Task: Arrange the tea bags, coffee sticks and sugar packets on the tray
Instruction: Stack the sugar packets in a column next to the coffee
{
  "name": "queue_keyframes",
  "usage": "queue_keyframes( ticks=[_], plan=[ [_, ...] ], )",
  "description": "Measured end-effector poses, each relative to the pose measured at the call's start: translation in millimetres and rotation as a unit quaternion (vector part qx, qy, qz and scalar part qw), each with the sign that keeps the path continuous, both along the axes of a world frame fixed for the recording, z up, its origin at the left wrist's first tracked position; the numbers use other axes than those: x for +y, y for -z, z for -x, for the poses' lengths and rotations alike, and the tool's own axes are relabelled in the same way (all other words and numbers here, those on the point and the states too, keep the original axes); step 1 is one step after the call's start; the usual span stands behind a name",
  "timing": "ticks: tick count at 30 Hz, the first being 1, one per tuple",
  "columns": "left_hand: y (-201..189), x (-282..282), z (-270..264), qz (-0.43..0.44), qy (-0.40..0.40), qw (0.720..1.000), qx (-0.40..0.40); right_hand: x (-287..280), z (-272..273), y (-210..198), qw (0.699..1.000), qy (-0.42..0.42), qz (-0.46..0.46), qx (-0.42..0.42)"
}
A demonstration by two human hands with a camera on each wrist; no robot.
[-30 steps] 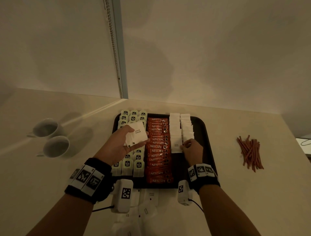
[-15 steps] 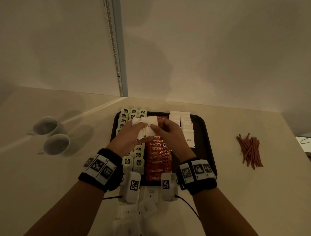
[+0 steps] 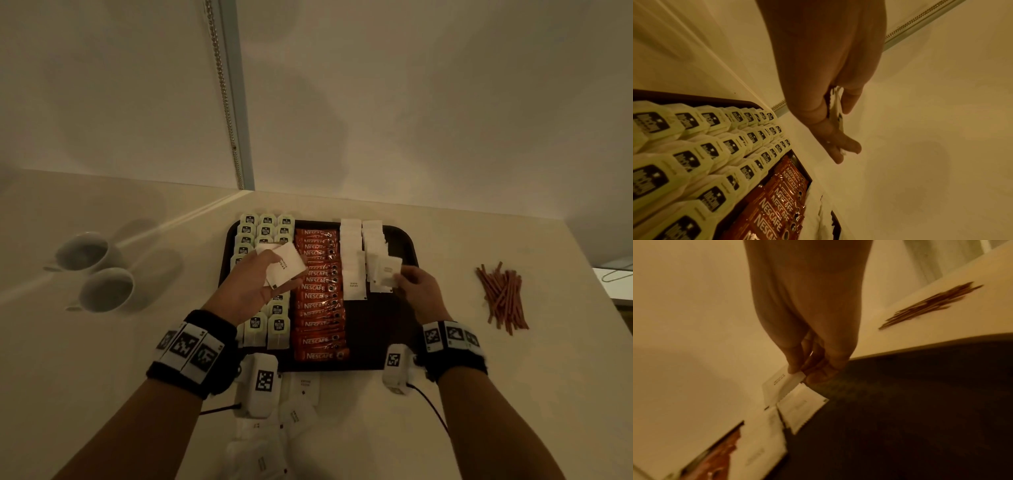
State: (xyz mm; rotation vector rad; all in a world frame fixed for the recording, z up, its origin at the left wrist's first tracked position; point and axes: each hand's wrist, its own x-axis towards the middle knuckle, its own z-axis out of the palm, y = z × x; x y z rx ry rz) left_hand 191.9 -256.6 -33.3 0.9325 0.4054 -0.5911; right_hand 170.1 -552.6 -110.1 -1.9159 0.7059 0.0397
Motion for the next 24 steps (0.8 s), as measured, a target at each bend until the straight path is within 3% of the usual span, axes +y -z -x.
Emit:
queue_keyframes(
  ticks=[3,7,13,17,19,21,24],
  plan=[
    [1,2,-1,0.006,-0.002,1.0,0.007,-10,2,19,0.995,-0.035,0.084,0.045],
    [3,3,-3,0.025,-0.022,0.999,0.039,-11,1,29,0.988,-0.043,0.13,0.07],
    [1,2,-1,0.044,-0.01,0.999,0.03,-2,-2,32,0.982,-0.019,0.176,0.064],
    [-3,-1,0,0.004,-0.009,1.0,0.016,6,0,21,0.978,-0.016,0.207,0.033],
    [-4,-3,0,-0.016,-0.008,1.0,0.001,23,-3,1,0.982,-0.031,0.183,-0.022],
    [-7,-6,1,-0.058,0.018,0.997,-0.037,51,-9,-28,0.987,-0.099,0.091,-0.087],
    [-7,-10,1,-0.168,0.07,0.976,-0.12,93,-15,-65,0.964,-0.222,-0.012,-0.145]
  ],
)
